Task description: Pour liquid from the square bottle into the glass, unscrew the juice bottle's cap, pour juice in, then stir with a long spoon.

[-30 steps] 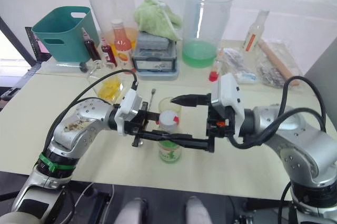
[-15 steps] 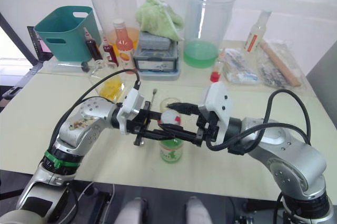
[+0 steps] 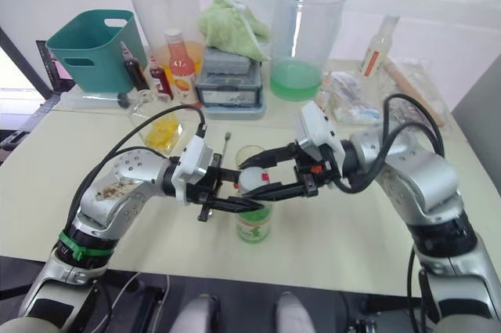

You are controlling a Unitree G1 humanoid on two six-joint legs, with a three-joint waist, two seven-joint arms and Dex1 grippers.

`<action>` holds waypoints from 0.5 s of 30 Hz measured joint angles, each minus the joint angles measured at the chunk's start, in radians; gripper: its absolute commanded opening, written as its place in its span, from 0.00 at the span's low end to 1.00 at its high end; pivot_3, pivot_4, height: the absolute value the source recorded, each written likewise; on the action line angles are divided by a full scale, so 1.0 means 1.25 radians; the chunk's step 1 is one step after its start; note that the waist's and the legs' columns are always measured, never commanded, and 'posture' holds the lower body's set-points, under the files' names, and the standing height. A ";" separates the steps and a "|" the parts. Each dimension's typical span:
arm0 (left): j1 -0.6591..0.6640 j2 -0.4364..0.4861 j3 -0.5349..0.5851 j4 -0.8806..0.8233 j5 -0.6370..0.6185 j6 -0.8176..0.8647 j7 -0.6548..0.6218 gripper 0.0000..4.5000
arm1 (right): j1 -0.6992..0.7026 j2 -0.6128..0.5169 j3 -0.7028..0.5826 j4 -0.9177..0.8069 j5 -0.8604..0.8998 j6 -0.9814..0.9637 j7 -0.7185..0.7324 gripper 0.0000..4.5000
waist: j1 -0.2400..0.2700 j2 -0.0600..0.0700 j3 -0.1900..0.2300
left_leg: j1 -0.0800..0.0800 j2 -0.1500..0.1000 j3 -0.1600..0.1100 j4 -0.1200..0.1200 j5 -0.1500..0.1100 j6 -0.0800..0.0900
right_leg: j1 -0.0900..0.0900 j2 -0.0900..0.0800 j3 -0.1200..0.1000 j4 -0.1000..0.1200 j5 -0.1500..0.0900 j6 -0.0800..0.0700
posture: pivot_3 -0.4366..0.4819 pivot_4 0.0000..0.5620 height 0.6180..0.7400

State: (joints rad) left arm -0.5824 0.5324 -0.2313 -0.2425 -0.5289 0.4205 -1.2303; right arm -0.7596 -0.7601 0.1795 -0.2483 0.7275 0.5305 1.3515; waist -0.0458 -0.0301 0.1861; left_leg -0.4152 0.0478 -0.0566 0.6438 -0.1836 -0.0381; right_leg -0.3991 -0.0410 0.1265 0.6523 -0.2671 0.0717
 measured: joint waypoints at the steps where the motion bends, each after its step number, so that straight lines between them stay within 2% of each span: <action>1: 0.003 0.003 0.001 -0.006 -0.002 0.002 0.005 0.31 | -0.031 0.009 0.017 0.036 -0.015 -0.015 0.044 0.38 | 0.000 0.000 0.000 | 0.000 0.000 0.000 0.000 0.000 0.000 | 0.000 0.000 0.000 0.000 0.000 0.000 | 0.48 0.27 0.86; 7: 0.011 0.007 0.007 -0.021 -0.011 0.018 0.030 0.31 | -0.130 0.028 0.068 0.141 -0.053 -0.018 0.153 0.38 | 0.002 0.000 0.000 | -0.004 0.000 0.000 0.000 0.000 0.000 | -0.004 0.000 0.000 0.001 0.000 0.000 | 0.48 0.27 0.86; 9: 0.011 0.007 0.007 -0.022 -0.013 0.022 0.034 0.31 | -0.140 0.028 0.071 0.148 -0.057 -0.001 0.159 0.61 | 0.002 0.000 0.000 | -0.004 0.000 0.000 0.000 0.000 0.000 | -0.004 0.000 0.000 0.001 0.000 0.000 | 0.48 0.27 0.86; 11: 0.014 0.010 0.010 -0.021 -0.017 0.025 0.031 0.31 | -0.145 0.014 0.056 0.162 -0.058 0.022 0.158 0.74 | 0.003 0.000 0.000 | -0.004 0.000 0.000 0.000 0.000 0.000 | -0.004 0.000 0.000 0.001 0.000 0.000 | 0.48 0.27 0.86; 14: 0.011 0.008 0.008 -0.016 -0.018 0.022 0.026 0.31 | -0.117 -0.004 -0.028 0.133 -0.034 0.049 0.116 0.98 | 0.005 0.000 0.000 | -0.004 0.000 -0.001 0.000 0.000 0.000 | -0.004 0.000 0.000 0.001 0.000 0.000 | 0.48 0.27 0.86; 15: 0.009 0.008 0.008 -0.012 -0.018 0.018 0.020 0.31 | -0.089 -0.011 -0.064 0.097 -0.021 0.060 0.089 0.99 | 0.005 0.000 0.000 | -0.004 0.000 -0.001 -0.001 0.000 0.000 | -0.004 0.000 -0.001 0.001 0.000 -0.001 | 0.48 0.27 0.86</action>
State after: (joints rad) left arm -0.5705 0.5427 -0.2219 -0.2577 -0.5516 0.4433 -1.2059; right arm -0.8703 -0.7732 0.0998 -0.1273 0.7015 0.6061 1.4625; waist -0.0390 -0.0300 0.1862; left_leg -0.4201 0.0477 -0.0579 0.6431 -0.1837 -0.0380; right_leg -0.4040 -0.0410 0.1252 0.6537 -0.2673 0.0710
